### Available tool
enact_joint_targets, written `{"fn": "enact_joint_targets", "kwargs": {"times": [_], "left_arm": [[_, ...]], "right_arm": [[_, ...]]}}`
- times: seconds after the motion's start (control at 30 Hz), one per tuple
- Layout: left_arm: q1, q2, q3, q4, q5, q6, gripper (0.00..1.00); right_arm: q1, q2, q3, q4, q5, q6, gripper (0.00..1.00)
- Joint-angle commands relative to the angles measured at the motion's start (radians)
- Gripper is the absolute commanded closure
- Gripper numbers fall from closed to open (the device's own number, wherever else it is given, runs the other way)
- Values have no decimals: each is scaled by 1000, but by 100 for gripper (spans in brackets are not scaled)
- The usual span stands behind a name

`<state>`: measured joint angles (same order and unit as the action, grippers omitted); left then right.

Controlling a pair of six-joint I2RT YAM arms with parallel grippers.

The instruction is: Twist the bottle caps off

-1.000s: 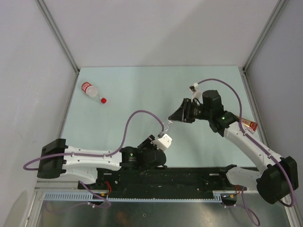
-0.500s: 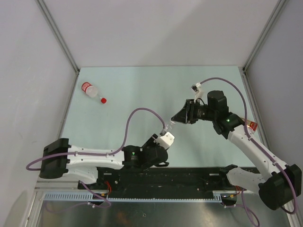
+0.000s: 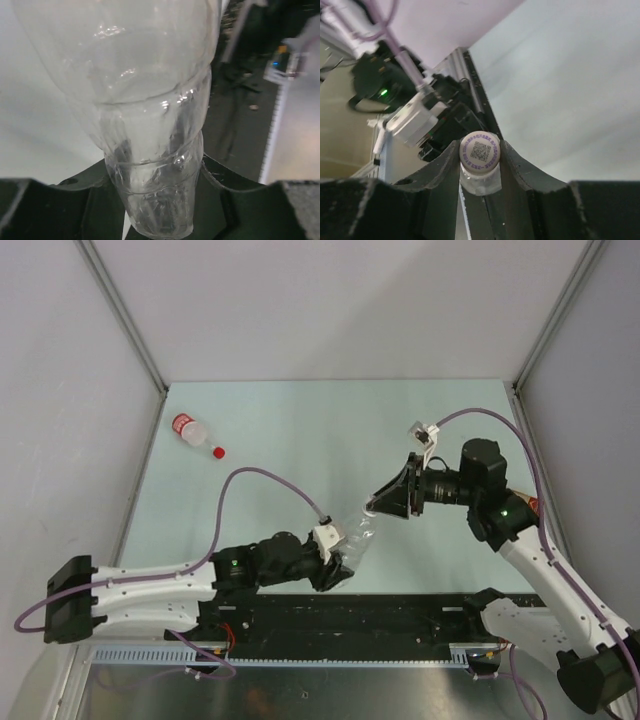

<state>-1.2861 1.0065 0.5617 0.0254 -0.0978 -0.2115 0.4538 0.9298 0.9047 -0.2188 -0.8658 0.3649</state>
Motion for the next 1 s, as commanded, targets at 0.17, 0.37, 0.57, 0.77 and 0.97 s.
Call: {"fn": "enact_joint_targets", "kwargs": {"times": [0.17,0.37,0.57,0.77,0.97], "left_arm": [[6,-194,-100,276,554,88,100],[13,-214,-96,341,690,93,100],[16,-214,-108,378,726,89,100],[20,-220,-121,385,725,80,100],[23,-241,-149,385,694,72,100]], "right_arm": [[72,-138,19,155,-210,-110,100],[95,-212,19,229,-200,-105,100],[98,-227,19,323,-206,-40,100],[93,-244,19,329,-118,-27,100],[85,-279,18,187,145,-90,100]]}}
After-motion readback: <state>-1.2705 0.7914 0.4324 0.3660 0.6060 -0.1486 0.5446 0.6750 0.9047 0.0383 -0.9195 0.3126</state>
